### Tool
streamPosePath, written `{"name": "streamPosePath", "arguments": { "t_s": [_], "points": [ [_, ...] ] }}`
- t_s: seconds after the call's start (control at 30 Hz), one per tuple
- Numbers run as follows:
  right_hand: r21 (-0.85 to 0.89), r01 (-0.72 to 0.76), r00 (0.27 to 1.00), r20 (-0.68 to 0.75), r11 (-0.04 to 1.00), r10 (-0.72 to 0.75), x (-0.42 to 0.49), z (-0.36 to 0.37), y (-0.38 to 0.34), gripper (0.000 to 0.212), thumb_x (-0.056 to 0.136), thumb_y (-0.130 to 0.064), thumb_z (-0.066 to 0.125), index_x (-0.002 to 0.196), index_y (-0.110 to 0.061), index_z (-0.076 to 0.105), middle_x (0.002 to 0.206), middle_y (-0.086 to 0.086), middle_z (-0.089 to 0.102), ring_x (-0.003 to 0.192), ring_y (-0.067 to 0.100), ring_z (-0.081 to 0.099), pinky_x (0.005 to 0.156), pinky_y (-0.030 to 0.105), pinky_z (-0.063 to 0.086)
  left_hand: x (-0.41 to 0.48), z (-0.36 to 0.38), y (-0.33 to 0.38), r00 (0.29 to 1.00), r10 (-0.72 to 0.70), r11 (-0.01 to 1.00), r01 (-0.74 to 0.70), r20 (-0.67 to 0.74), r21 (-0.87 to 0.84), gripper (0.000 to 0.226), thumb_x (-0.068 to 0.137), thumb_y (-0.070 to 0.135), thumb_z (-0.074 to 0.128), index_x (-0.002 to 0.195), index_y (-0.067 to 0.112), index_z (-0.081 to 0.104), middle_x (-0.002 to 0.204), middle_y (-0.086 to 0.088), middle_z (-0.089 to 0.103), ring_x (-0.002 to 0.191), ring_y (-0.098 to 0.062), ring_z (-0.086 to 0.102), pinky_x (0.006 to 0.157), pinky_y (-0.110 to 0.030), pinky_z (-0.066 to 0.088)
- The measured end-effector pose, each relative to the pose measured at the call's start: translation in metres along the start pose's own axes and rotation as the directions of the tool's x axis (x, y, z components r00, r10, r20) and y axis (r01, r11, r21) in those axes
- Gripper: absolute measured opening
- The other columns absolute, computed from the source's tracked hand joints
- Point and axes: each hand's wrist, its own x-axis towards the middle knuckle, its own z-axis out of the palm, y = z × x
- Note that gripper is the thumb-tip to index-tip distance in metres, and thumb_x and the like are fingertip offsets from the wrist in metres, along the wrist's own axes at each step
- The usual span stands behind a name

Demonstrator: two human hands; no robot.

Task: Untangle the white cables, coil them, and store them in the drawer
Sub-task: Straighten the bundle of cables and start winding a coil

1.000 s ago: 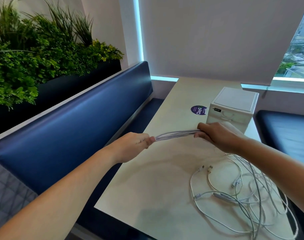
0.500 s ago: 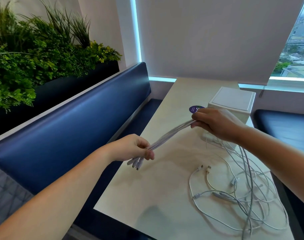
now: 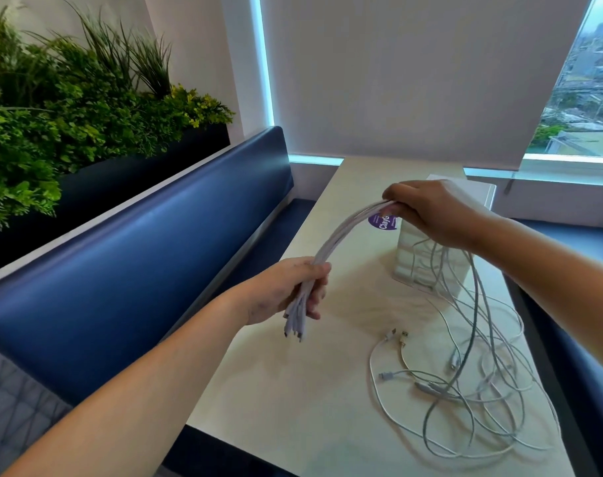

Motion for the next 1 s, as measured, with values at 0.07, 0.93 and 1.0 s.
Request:
{"name": "streamPosePath", "arguments": {
  "t_s": [0.07,0.93,1.0],
  "points": [
    [0.000,-0.001,1.000,0.014,1.000,0.001,0.000,0.000,-0.001,0.058,0.095,-0.061,0.019,0.095,-0.015,0.055,0.075,0.004,0.062,0.058,0.031,0.052,0.052,0.032,0.043,0.000,0.002,0.002,1.000,0.004,1.000,-0.004,0.002,-0.024,0.028,0.103,0.025,0.043,0.084,0.009,0.054,0.070,-0.001,0.063,0.065,-0.018,0.057,0.075,-0.032,0.054],
    [0.055,-0.211,0.970,0.137,0.976,0.201,-0.007,0.011,0.020,0.041,0.093,-0.044,0.034,0.104,-0.012,0.056,0.086,0.005,0.062,0.069,0.024,0.055,0.063,0.034,0.044,-0.005,-0.010,-0.019,0.998,-0.028,0.979,0.016,-0.056,-0.204,0.028,0.101,0.022,0.046,0.122,0.006,0.055,0.098,-0.002,0.074,0.085,-0.014,0.070,0.077,-0.029,0.057],
    [0.050,-0.209,0.970,0.140,0.977,0.201,-0.008,0.014,0.019,0.046,0.091,-0.048,0.030,0.105,-0.012,0.056,0.088,0.006,0.063,0.071,0.025,0.056,0.064,0.037,0.047,-0.005,-0.012,-0.021,0.997,-0.060,0.979,0.050,-0.045,-0.198,0.030,0.101,0.025,0.047,0.122,0.005,0.055,0.099,-0.005,0.074,0.089,-0.018,0.070,0.082,-0.030,0.057]
  ]
}}
